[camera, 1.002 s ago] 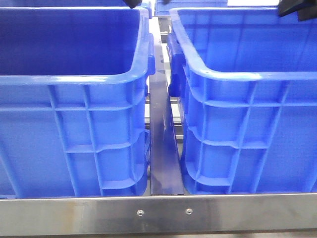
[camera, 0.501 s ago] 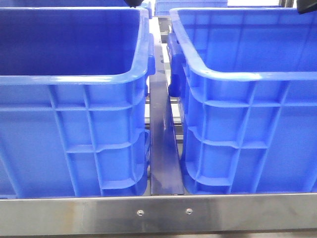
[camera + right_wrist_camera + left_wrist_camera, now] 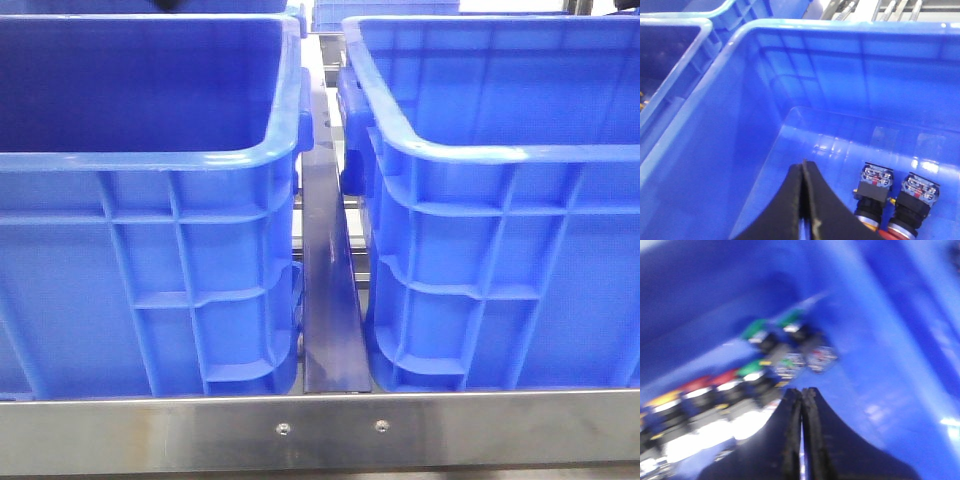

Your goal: Pick red and yellow buttons and place in box

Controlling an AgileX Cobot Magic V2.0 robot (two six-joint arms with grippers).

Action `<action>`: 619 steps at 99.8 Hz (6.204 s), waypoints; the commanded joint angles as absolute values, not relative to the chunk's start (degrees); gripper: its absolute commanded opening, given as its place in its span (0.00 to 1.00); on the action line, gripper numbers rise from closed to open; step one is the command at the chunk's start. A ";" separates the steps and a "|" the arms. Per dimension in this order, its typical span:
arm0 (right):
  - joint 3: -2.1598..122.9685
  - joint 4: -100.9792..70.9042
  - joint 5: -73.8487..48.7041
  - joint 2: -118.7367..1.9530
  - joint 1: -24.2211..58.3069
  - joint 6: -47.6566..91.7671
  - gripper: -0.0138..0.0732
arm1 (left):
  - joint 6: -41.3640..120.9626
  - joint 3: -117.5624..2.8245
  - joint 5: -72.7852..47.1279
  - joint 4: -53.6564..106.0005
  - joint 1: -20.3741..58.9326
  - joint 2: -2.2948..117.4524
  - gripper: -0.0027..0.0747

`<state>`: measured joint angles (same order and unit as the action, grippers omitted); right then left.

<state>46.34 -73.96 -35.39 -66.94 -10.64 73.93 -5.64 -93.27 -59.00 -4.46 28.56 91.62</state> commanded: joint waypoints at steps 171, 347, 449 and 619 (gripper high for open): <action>23.18 -79.14 -27.02 -27.44 4.02 78.96 0.04 | -8.74 -29.67 -19.76 -2.31 14.24 20.30 0.01; 17.83 -79.14 -26.56 -14.08 4.02 78.96 0.04 | -8.74 -18.46 -14.53 -3.09 6.56 9.74 0.01; 17.83 -79.14 -27.15 -14.08 4.02 78.96 0.04 | -8.74 1.06 -3.22 -2.81 1.81 -2.06 0.01; 16.95 -37.22 -4.29 -11.64 0.47 42.01 0.04 | -8.74 1.06 -3.22 -2.81 1.81 -2.06 0.01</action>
